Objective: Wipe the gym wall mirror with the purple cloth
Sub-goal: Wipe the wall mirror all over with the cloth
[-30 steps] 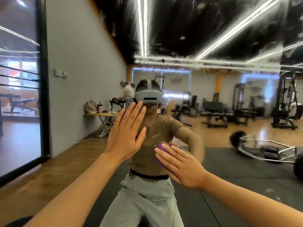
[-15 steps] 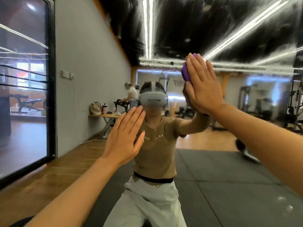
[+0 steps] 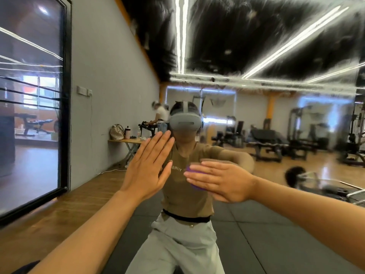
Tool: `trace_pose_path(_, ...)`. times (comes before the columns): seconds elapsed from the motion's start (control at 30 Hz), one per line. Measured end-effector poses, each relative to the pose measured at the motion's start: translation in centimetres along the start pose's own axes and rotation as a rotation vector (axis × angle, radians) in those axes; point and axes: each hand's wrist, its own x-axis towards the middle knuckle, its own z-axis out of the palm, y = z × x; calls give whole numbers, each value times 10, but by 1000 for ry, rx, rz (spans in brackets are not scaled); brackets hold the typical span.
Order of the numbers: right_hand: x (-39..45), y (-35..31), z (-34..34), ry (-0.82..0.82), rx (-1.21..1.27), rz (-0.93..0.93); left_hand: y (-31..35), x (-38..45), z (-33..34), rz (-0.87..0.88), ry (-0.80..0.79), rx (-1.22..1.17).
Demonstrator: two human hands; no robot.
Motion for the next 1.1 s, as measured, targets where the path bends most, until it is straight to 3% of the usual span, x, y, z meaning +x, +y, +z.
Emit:
trace_pose_path(0.27, 49, 140, -57, 338, 6, 604, -5, 2, -2, 42, 26, 34)
trace_pose_path(0.37, 63, 154, -62, 403, 29, 766, -12, 1, -2, 79, 26, 44)
trace_pose_path(0.43, 65, 141, -56, 397, 39, 754, -14, 2, -2, 90, 42, 35)
trace_pose_path(0.5, 60, 114, -47, 330, 34, 624, -13, 2, -3, 99, 56, 27)
trace_pose_path(0.6, 47, 50, -25, 177, 26, 407, -18, 2, -2, 88, 65, 27)
trace_pose_path(0.73, 31, -32, 4, 118, 40, 266, -28, -3, -2, 19, 72, 35)
trace_pose_path(0.87, 30, -19, 2, 69, 53, 97, -35, -4, -3, 68, 58, 63)
trace_pose_path(0.93, 39, 13, -10, 87, 46, 148, -38, -7, -1, 70, 66, 60)
trace_pose_path(1.1, 88, 113, -52, 249, 30, 517, -39, -10, 2, 59, 137, 35)
